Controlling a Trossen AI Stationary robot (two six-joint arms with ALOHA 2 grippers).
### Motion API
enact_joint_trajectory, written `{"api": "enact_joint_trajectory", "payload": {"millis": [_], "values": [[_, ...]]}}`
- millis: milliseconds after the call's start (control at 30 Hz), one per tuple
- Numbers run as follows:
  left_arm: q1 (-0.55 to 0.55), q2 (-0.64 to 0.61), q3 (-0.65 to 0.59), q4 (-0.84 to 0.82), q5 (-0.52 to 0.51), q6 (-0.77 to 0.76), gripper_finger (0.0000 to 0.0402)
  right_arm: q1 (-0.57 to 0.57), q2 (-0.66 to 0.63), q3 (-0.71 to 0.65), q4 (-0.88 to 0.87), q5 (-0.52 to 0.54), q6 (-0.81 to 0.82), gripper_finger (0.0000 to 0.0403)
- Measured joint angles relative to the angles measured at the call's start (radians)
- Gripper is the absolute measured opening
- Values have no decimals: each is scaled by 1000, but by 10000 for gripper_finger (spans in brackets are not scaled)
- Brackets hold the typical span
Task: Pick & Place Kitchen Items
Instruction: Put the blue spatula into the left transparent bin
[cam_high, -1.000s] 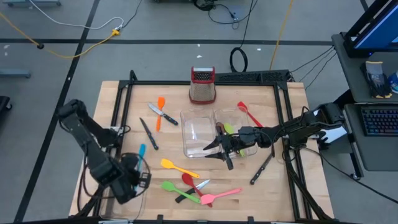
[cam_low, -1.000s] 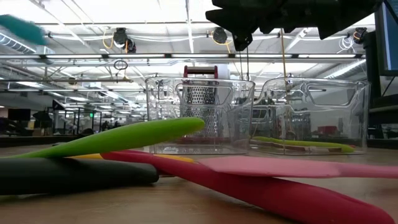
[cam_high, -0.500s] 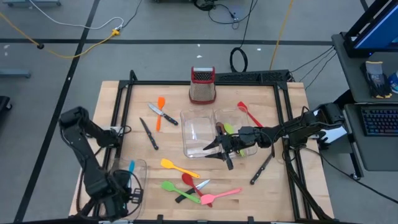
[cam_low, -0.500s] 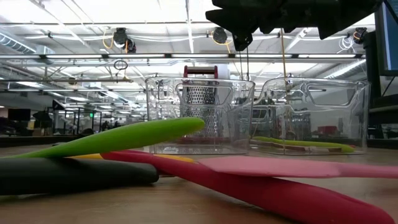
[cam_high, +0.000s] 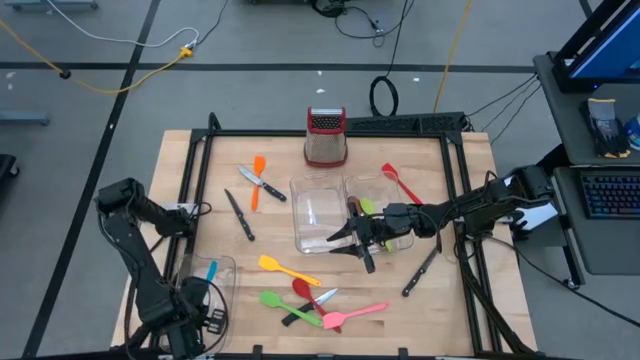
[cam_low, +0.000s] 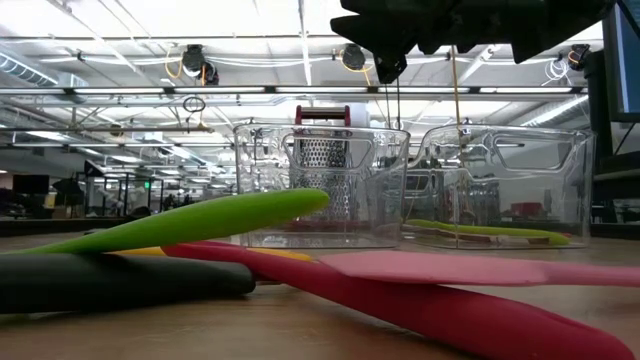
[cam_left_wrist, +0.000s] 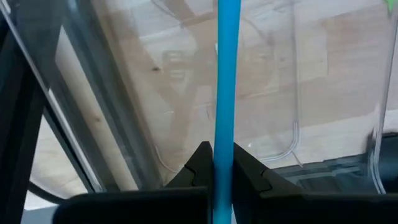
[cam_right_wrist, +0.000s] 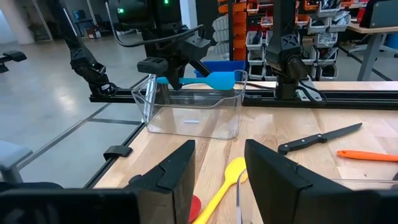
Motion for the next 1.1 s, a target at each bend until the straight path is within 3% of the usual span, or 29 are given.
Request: {"api": "enact_joint_trajectory", "payload": {"millis": [567, 767, 933, 1100], "values": [[0, 0, 0, 19, -25, 62, 14, 0, 0, 0, 0, 0, 0, 132], [0, 17, -3, 11, -7, 85, 14, 0, 0, 0, 0, 0, 0, 131], [19, 68, -8, 44, 94, 137, 14, 0, 0, 0, 1, 0, 0, 131], [28, 92, -8, 62, 96, 176, 14, 0, 0, 0, 8, 1, 0, 131]]}}
